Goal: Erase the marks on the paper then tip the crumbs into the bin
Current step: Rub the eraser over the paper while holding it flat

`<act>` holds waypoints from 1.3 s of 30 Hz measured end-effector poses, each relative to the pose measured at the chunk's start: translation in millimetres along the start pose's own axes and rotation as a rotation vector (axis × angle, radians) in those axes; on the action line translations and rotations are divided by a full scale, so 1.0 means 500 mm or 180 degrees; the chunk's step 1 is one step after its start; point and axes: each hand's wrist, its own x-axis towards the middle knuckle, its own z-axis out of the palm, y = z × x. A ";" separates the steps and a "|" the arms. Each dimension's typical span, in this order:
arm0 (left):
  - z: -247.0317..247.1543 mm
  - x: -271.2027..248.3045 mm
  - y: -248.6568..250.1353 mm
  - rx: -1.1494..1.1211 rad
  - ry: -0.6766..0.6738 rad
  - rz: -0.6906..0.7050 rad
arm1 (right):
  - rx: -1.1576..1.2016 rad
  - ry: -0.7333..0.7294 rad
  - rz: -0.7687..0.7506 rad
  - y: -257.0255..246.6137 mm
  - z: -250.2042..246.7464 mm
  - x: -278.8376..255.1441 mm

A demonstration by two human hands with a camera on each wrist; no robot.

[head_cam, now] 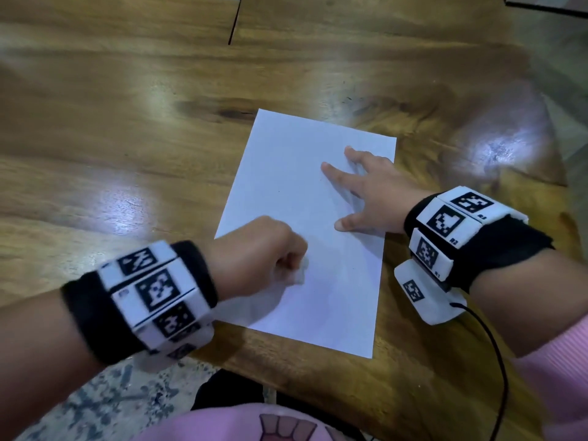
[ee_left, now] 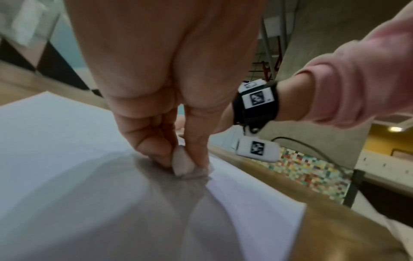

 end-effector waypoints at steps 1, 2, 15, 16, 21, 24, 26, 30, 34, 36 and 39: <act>0.004 -0.004 -0.002 0.0041 -0.0114 -0.0023 | 0.0000 0.0008 -0.0001 0.000 0.000 0.000; -0.002 0.003 -0.001 0.0088 -0.0063 -0.0014 | 0.0002 0.0014 -0.0003 -0.001 0.000 0.000; 0.009 -0.024 -0.002 0.0353 -0.0426 0.0221 | 0.0088 0.0022 -0.0013 0.003 0.003 0.003; 0.003 -0.016 -0.003 0.0413 -0.0366 0.0291 | 0.0088 0.0027 -0.0016 0.002 0.002 0.003; -0.045 0.091 -0.013 0.0555 0.0541 -0.0121 | 0.0094 0.0017 0.0024 -0.004 0.001 0.000; -0.009 0.043 -0.012 0.0384 0.0504 0.0093 | 0.0108 -0.0008 0.0031 -0.002 0.000 0.000; 0.022 -0.021 -0.002 0.0147 0.0203 0.0303 | 0.0137 -0.0020 0.0027 -0.001 -0.001 0.000; 0.024 -0.030 -0.009 0.0038 -0.0053 0.0306 | 0.0178 -0.0020 0.0018 -0.005 -0.002 -0.003; -0.016 0.047 -0.008 0.0221 0.0692 -0.0118 | 0.0180 -0.0030 0.0052 -0.011 -0.007 -0.006; -0.002 0.032 -0.010 0.0202 0.0721 0.0008 | 0.0201 -0.0031 0.0058 -0.011 -0.007 -0.007; 0.030 -0.038 -0.011 -0.0099 0.0130 0.0165 | 0.0291 0.0004 0.0042 -0.008 -0.004 -0.006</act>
